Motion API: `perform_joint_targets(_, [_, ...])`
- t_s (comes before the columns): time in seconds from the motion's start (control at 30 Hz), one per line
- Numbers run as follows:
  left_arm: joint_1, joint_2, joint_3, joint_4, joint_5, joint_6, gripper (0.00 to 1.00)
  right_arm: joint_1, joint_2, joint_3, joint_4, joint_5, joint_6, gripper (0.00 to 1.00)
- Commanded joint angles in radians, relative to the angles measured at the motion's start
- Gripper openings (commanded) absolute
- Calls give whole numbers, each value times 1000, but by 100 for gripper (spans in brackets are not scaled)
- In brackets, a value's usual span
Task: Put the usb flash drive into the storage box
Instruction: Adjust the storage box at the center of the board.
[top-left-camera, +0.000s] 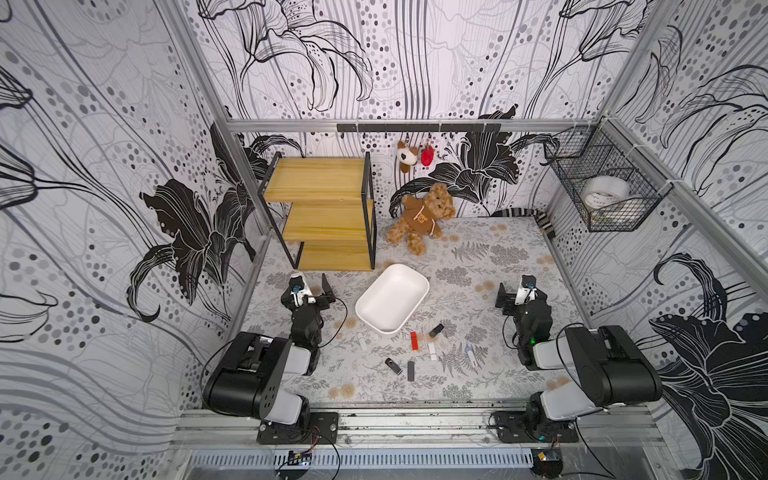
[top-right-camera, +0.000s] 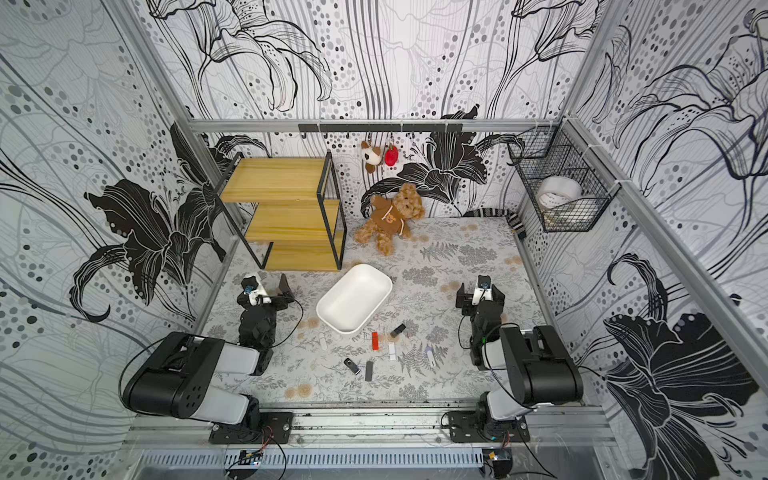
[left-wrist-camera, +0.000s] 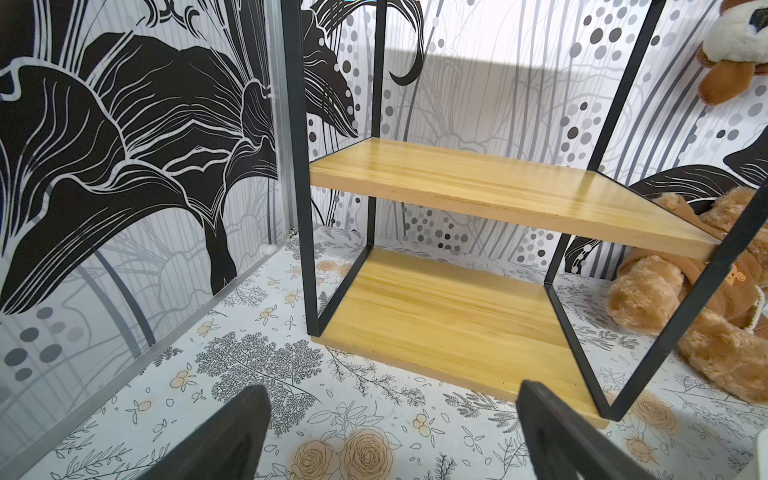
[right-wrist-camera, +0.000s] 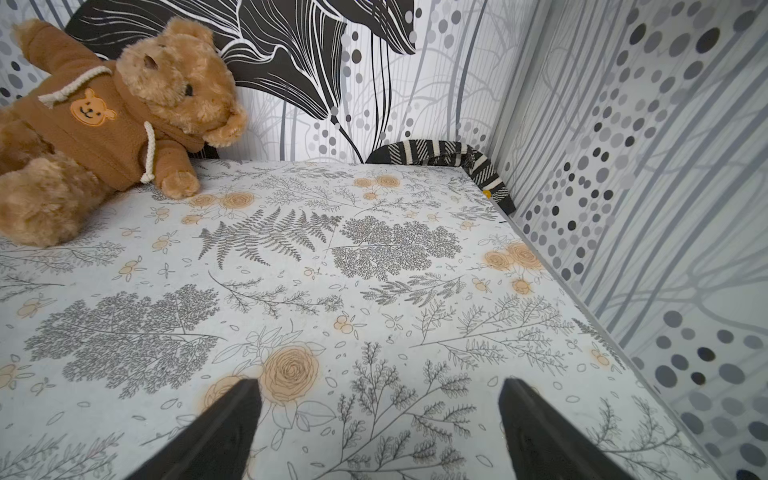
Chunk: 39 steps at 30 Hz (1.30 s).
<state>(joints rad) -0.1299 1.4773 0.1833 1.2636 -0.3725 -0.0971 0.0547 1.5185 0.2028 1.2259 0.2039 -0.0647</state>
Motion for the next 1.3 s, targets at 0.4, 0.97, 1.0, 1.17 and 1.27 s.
perform_joint_targets(0.4, [6,0,6,6,15,-9,98,-7,-11,9,-12,-9,19,95])
perform_joint_targets(0.97, [3,-112,116,-290,60,21,98,-15,-34,26,-55,38,44,95])
perform_joint_targets(1.0, [4,-161,177,-421,66,14,98,-13,-57,32,-91,17,38,95])
perform_joint_targets(1.17, [5,-390,342,-766,3,32,98,-13,-253,240,-543,9,-13,95])
perform_joint_targets(1.27, [4,-423,518,-1140,62,-18,98,8,-323,419,-848,10,18,95])
